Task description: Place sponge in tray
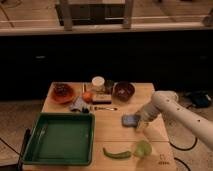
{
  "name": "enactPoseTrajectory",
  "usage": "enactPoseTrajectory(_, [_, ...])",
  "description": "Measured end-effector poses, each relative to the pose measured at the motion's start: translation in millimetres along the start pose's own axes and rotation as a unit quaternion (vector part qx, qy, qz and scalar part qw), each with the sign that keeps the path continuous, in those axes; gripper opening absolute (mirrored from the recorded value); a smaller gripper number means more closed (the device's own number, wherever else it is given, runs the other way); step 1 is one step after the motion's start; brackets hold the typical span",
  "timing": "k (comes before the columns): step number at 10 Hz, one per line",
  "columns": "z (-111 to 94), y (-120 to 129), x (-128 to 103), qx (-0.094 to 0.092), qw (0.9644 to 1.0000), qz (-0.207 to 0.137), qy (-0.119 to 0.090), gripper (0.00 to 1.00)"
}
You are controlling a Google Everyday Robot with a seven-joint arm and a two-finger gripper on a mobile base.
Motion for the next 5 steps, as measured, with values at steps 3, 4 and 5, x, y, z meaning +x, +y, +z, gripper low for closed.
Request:
enactPoseTrajectory(3, [-17.3, 1.6, -4.4, 0.001, 1.0000, -0.007, 0.005, 0.30])
enactPoseTrajectory(4, [-18.9, 1.9, -4.4, 0.001, 1.0000, -0.005, 0.004, 0.22])
enactPoseTrajectory(5, [-18.1, 1.7, -3.0, 0.001, 1.0000, -0.004, 0.005, 0.11])
